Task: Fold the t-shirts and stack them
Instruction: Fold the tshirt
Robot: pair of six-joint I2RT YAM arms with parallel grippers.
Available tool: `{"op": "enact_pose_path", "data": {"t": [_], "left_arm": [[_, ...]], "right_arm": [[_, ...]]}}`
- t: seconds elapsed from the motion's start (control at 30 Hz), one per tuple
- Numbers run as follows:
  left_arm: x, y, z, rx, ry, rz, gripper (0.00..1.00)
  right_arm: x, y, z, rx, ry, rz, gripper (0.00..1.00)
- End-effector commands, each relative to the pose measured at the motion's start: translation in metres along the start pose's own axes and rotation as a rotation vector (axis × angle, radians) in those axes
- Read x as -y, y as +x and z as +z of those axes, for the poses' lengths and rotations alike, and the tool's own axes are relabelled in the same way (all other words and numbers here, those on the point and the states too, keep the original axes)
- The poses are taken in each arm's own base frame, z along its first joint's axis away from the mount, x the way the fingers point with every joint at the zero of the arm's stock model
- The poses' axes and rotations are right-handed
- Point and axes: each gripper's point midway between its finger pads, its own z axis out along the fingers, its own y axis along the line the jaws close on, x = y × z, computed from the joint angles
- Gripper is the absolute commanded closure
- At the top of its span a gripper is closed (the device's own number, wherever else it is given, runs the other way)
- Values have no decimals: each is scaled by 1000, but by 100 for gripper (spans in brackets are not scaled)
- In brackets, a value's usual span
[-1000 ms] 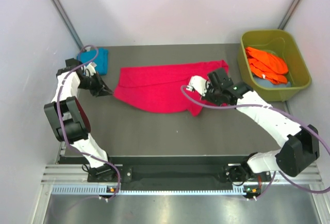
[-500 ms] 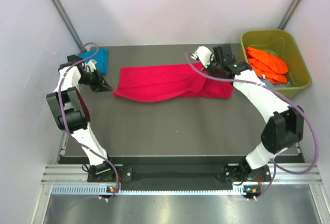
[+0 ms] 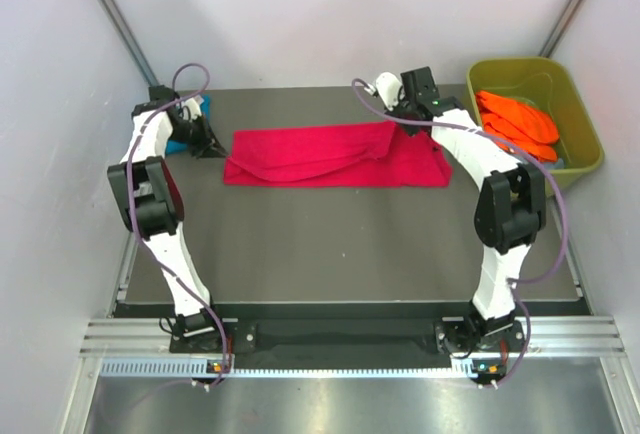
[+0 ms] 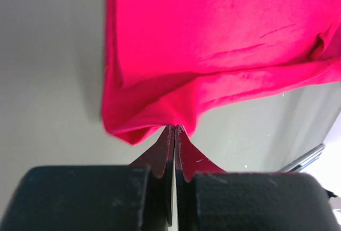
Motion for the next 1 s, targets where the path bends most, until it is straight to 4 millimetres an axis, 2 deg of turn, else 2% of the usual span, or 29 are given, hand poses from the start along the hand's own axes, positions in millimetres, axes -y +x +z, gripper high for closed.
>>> {"op": "enact_pose_path", "data": {"t": [0.0,0.17,0.43,0.6,0.73,0.97], "left_arm": [[9,-17,10,29,7,89,100],[14,-36,19,64,-17,139,100],[1,-62,27,115,-74,167,100],[-9,-70,32,132,-125,156,100],[-10,-78,31,156,-132,166,100],[-16,-79,34,157,-158,158,100]], "right_arm": [[29,-26,-1,80,63,39,100],[46,-28,9,92,96,82,100],[62,-28,23,97,123,111,100],[60,-27,35,85,116,113,100],[58,-22,45,70,113,117,100],[59,-19,62,58,124,123,100]]}}
